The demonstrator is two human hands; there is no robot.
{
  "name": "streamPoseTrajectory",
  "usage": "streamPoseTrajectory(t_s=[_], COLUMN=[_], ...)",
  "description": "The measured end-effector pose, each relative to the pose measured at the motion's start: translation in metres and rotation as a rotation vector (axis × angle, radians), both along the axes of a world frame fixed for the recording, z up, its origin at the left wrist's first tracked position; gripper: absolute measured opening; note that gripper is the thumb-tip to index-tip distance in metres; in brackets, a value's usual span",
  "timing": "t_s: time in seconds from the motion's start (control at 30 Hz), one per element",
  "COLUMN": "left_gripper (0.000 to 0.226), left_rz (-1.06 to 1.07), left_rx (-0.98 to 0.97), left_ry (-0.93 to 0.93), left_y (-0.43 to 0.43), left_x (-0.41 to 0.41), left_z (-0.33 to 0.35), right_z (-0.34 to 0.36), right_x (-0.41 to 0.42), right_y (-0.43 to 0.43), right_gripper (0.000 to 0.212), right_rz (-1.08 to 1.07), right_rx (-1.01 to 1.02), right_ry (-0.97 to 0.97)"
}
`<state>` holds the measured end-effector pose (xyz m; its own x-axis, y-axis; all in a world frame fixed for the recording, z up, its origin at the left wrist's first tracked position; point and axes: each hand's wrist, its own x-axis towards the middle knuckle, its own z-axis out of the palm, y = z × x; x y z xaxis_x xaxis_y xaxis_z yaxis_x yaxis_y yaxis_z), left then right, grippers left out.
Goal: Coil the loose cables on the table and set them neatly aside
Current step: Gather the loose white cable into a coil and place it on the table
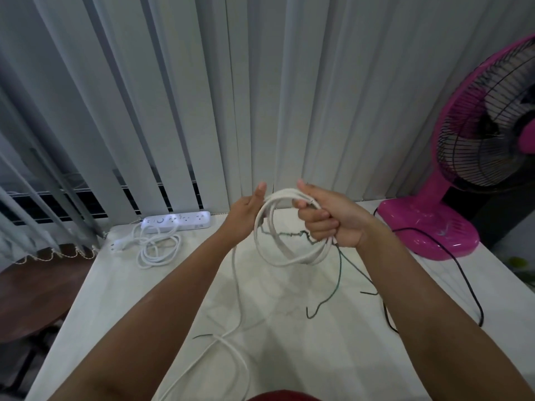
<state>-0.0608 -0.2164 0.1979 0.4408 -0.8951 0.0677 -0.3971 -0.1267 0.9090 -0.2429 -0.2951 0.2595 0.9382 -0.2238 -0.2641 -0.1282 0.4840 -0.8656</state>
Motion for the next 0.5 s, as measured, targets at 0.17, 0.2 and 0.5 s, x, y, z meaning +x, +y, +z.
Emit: streamPoseTrajectory(t_s=[0.17, 0.2, 0.5], left_gripper=[0.072, 0.071, 0.034], left_rz=[-0.016, -0.018, 0.04], left_rx=[0.113, 0.113, 0.056], left_ry=[0.292, 0.322, 0.133], left_y=[0.009, 0.01, 0.046], left_x=[-0.02, -0.027, -0.069], left_z=[-0.032, -0.038, -0.093], right_z=[0.02, 0.022, 0.037], right_x=[-0.016, -0.019, -0.04], right_y=[-0.025, -0.028, -0.056], right_gripper=[0.043, 0.044, 0.052], right_rz=[-0.171, -0.201, -0.581], right_rx=[0.171, 0.207, 0.356], right_ry=[-0.28, -0.331, -0.635])
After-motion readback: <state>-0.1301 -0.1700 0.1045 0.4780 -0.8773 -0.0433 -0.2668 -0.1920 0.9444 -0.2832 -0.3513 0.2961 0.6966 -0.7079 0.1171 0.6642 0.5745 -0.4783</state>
